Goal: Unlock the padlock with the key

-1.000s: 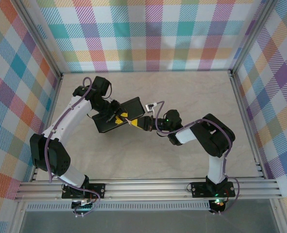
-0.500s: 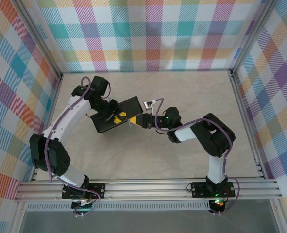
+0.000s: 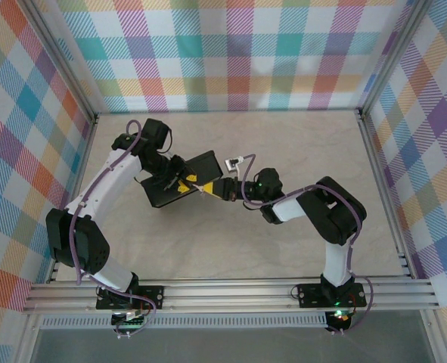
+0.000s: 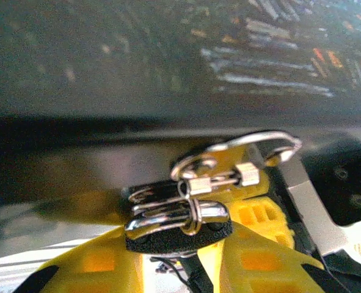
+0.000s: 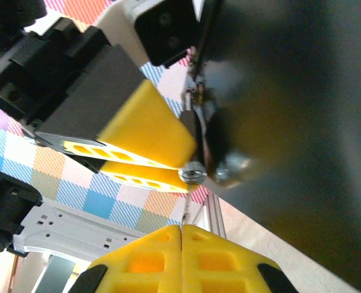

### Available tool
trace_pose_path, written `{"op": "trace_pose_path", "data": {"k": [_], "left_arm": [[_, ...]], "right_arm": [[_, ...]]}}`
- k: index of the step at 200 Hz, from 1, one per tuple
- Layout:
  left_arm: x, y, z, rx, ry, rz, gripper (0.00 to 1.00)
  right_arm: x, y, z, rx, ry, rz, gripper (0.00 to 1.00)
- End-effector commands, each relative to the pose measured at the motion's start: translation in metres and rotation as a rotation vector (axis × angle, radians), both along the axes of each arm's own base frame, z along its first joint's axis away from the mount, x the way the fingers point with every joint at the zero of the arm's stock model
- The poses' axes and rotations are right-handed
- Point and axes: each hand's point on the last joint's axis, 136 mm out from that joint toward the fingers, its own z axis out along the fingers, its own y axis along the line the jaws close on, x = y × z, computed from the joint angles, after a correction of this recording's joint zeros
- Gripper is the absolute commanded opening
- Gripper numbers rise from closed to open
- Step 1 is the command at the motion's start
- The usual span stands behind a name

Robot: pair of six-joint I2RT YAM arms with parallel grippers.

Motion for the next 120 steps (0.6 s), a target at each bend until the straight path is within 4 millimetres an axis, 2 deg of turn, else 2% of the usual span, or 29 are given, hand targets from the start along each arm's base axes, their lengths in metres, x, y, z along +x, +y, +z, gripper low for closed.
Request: {"op": "trace_pose_path", "data": {"k": [1,39,81,120], "left_arm": [[0.003,-0.001,0.031,-0.089,-0.076,0.009,0.0],[0.004,-0.003,0.031,-0.1,-0.073,0.008,0.0],[0.005,-0.001,0.036,-0.112,-0.082,0.01,0.0],[0.001,-0.001,0.034,-0.117,-0.068,0.008,0.0]], "right_arm": [[-0.004,-0.003,0.003,0.018,-0.027,-0.014,0.0],[-0.005,-0.003,0.004,0.02,-0.033,-0.013,0.0],[-0.006,-0.004,0.015,0.036,-0.056,-0.016,0.0],[-0.002,0.0,0.021,0.049,-0.067,-0.021,0.0]]}}
